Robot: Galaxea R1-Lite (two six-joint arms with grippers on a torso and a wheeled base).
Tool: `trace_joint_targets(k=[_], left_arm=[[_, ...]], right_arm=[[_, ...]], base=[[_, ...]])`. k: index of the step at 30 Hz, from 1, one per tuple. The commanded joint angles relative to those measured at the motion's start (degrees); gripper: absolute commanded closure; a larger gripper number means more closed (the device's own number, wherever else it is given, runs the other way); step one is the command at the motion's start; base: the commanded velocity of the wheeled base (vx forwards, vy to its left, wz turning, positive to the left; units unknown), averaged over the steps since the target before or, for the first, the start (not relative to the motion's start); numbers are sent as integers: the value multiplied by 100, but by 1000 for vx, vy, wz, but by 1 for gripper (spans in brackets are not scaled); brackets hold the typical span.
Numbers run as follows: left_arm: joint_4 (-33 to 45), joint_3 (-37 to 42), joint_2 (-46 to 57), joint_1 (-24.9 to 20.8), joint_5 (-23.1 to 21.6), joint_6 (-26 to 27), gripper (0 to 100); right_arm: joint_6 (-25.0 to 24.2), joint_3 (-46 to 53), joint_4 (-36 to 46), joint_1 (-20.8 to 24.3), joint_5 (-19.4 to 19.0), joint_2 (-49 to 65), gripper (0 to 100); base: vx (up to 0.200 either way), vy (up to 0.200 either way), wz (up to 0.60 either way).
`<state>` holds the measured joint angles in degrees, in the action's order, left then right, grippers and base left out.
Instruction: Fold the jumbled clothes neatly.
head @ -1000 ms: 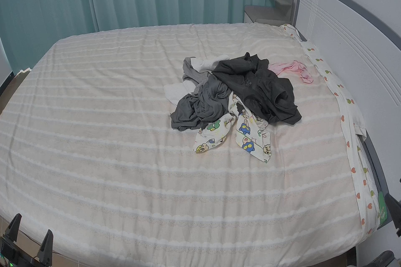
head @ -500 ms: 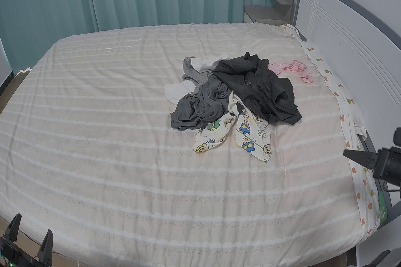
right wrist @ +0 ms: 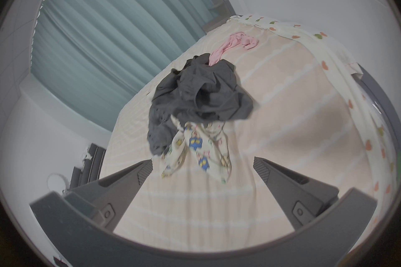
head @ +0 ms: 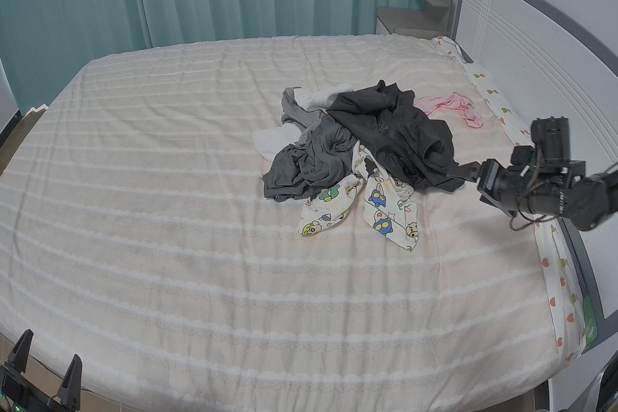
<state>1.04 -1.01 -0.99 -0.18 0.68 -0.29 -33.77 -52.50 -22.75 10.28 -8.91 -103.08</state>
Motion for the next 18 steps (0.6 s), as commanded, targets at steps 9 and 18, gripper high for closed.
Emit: trace_joint_targets(k=[9, 18], left_arm=[[2, 57, 46, 1, 2, 3, 0], [2, 57, 46, 1, 2, 3, 0]], right_arm=[[-499, -3073, 51, 89, 821, -3139, 0], [-130, -3231, 121, 97, 865, -3376, 0]], base=[[0, 0, 0], [0, 0, 0]])
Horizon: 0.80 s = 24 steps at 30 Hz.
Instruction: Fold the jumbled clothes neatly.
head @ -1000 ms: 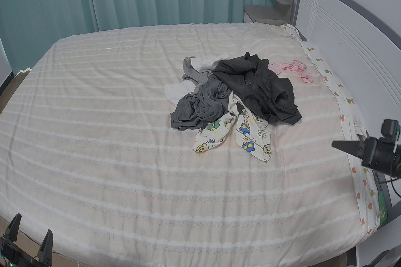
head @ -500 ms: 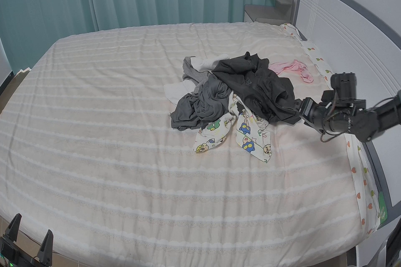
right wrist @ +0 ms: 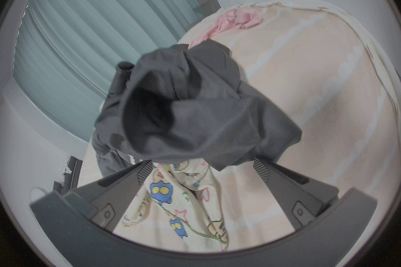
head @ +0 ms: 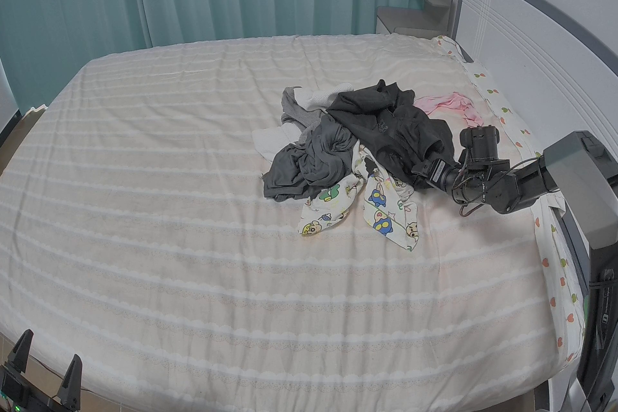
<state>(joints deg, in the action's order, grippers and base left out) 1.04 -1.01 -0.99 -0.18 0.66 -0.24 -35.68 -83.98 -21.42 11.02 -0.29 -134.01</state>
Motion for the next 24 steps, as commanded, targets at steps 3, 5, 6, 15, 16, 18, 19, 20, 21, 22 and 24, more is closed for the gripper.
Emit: trace_joint_targets(k=[3, 5, 6, 15, 16, 18, 19, 20, 21, 22, 24], left_arm=[[2, 57, 46, 1, 4, -2, 0], [2, 57, 46, 1, 4, -2, 0], [2, 57, 46, 1, 4, -2, 0], [2, 57, 46, 1, 4, -2, 0], [2, 57, 46, 1, 4, -2, 0], [2, 57, 46, 1, 4, -2, 0], [2, 57, 46, 1, 4, -2, 0], [2, 57, 46, 1, 4, -2, 0], [2, 57, 46, 1, 4, -2, 0], [2, 57, 46, 1, 4, -2, 0], [2, 57, 46, 1, 4, -2, 0]], right_arm=[[70, -233, -11, 234, 82, -459, 0], [70, -312, -11, 295, 135, -547, 0], [79, -426, -3, 383, 240, -661, 0], [307, -505, 33, 489, 328, -820, 0], [325, -505, 24, 498, 328, -855, 0], [325, -505, 15, 515, 337, -890, 0], [334, -505, 6, 559, 337, -899, 0], [334, -505, 6, 585, 337, -916, 0], [343, -523, 6, 594, 337, -934, 0], [343, -532, -3, 594, 337, -951, 0], [343, -532, -20, 603, 337, -969, 0]], base=[[0, 0, 0], [0, 0, 0], [0, 0, 0], [0, 0, 0], [0, 0, 0], [0, 0, 0], [0, 0, 0], [0, 0, 0], [0, 0, 0], [0, 0, 0], [0, 0, 0]])
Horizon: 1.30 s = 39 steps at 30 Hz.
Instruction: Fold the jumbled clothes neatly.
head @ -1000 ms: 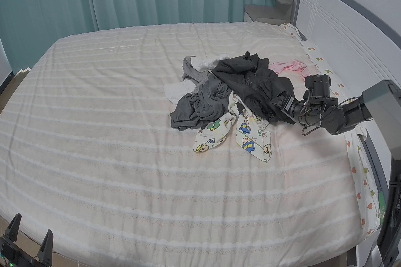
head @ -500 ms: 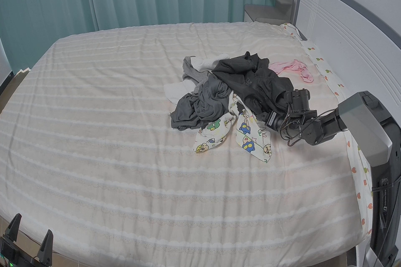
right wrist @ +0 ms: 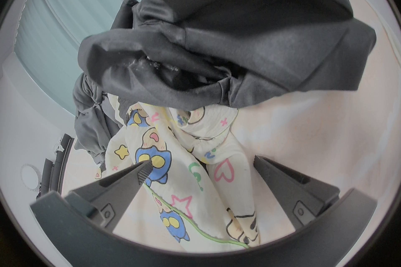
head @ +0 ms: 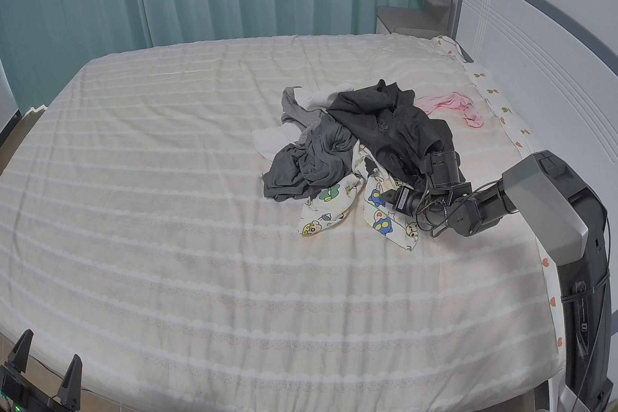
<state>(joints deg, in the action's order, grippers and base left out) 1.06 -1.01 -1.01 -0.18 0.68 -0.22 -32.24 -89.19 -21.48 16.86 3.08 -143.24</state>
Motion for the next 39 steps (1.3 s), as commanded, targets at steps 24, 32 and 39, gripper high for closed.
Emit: trace_joint_targets(k=[24, 32, 39], left_arm=[[-1, 57, 48, 1, 2, -4, 0], [-1, 57, 48, 1, 2, -4, 0], [-1, 57, 40, 1, 2, -4, 0]], right_arm=[[763, -354, 30, 344, 351, -187, 100], [763, 578, -190, 274, 298, 402, 100], [658, 1738, -963, 292, -229, 1132, 100]], base=[[0, 0, 0], [0, 0, 0], [0, 0, 0]])
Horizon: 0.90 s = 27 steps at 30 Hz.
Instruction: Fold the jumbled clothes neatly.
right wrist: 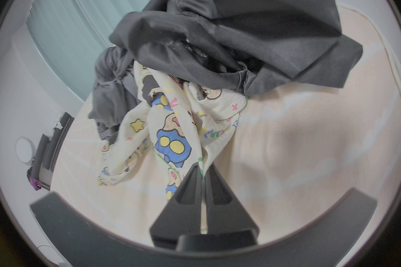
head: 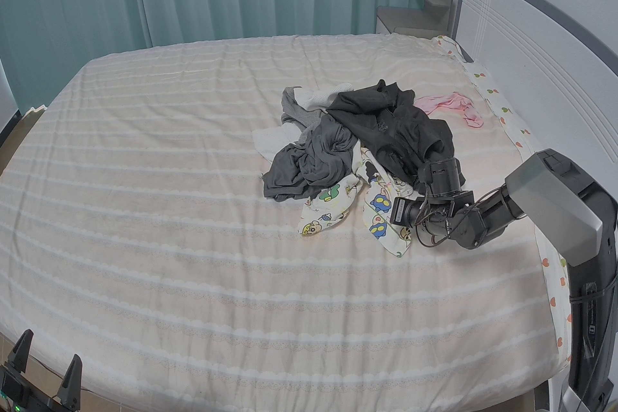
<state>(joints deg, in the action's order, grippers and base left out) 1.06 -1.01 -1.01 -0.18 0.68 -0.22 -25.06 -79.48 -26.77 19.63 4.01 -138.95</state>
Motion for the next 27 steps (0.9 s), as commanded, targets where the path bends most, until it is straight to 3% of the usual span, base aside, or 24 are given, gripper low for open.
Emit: trace_joint_targets(k=[1, 3, 4, 5, 8, 14, 19, 27], left_arm=[[-1, 57, 48, 1, 2, -4, 0], [-1, 57, 48, 1, 2, -4, 0], [-1, 57, 48, 1, 2, -4, 0], [-1, 57, 48, 1, 2, -4, 0], [-1, 57, 48, 1, 2, -4, 0], [-1, 57, 48, 1, 2, -4, 0], [-1, 57, 48, 1, 2, -4, 0], [-1, 57, 48, 1, 2, -4, 0]], right_arm=[[-122, 1075, -663, 24, -524, 869, 100], [-262, 1603, -988, 24, -884, 1116, 100], [-262, 1603, -988, 24, -884, 1116, 100], [-403, 2086, -1269, 15, -1245, 1353, 100], [-596, 2710, -1735, -12, -1693, 1608, 100], [-710, 3897, -2711, -47, -2247, 2030, 100], [-702, 4582, -2807, -55, -2827, 2416, 100], [-631, 4371, -2772, -64, -2897, 1784, 100]], base=[[0, 0, 0], [0, 0, 0], [0, 0, 0], [0, 0, 0], [0, 0, 0], [0, 0, 0], [0, 0, 0], [0, 0, 0]])
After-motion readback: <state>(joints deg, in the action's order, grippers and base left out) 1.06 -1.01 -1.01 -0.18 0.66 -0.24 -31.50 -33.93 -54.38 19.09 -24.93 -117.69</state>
